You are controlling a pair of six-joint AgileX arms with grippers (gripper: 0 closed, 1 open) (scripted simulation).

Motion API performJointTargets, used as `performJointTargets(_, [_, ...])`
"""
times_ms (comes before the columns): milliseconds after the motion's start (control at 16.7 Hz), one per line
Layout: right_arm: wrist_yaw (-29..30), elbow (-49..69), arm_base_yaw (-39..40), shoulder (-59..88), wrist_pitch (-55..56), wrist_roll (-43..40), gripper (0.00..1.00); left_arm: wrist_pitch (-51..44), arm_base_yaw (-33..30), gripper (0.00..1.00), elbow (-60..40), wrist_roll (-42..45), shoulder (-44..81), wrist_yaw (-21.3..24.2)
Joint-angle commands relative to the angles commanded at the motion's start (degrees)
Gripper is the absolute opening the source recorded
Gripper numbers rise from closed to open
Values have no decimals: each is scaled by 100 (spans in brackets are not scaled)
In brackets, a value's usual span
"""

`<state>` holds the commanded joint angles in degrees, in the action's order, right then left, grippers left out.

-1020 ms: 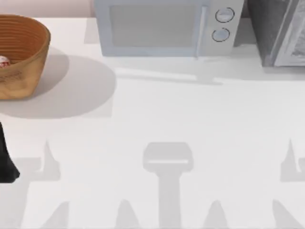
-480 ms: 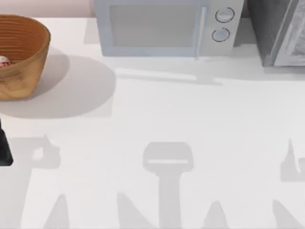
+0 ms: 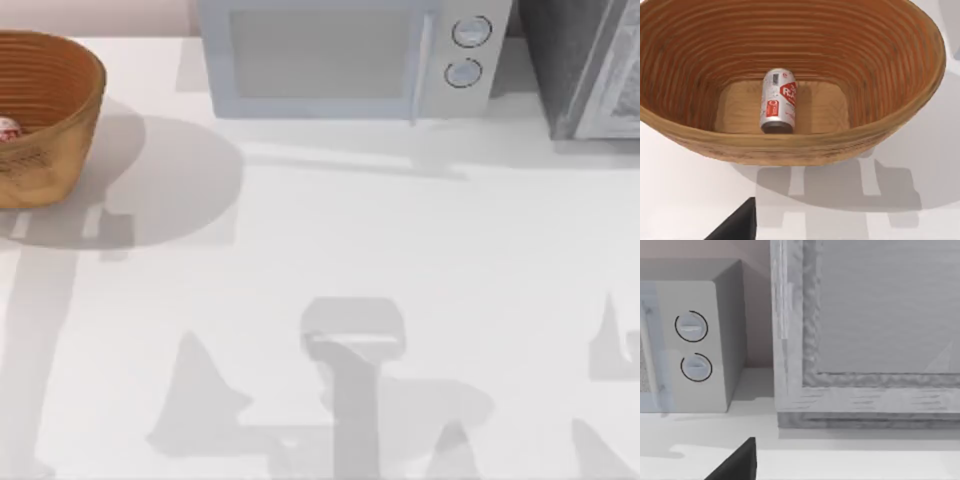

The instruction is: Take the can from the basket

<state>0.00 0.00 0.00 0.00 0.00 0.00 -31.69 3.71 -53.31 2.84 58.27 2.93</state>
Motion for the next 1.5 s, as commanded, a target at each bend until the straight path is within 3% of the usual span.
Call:
performJointTargets(540, [0, 0, 0, 0, 0, 0, 100, -2462, 294, 100, -4465, 382, 4458, 283])
performJointTargets(900, [0, 0, 0, 0, 0, 0, 100, -3874, 479, 100, -6901, 639, 6931, 426])
performJointTargets(1200, [0, 0, 0, 0, 0, 0, 100, -4634, 583, 100, -8190, 792, 8237, 499])
performJointTargets(1500, [0, 0, 0, 0, 0, 0, 100, -4849, 614, 100, -8557, 837, 8601, 520])
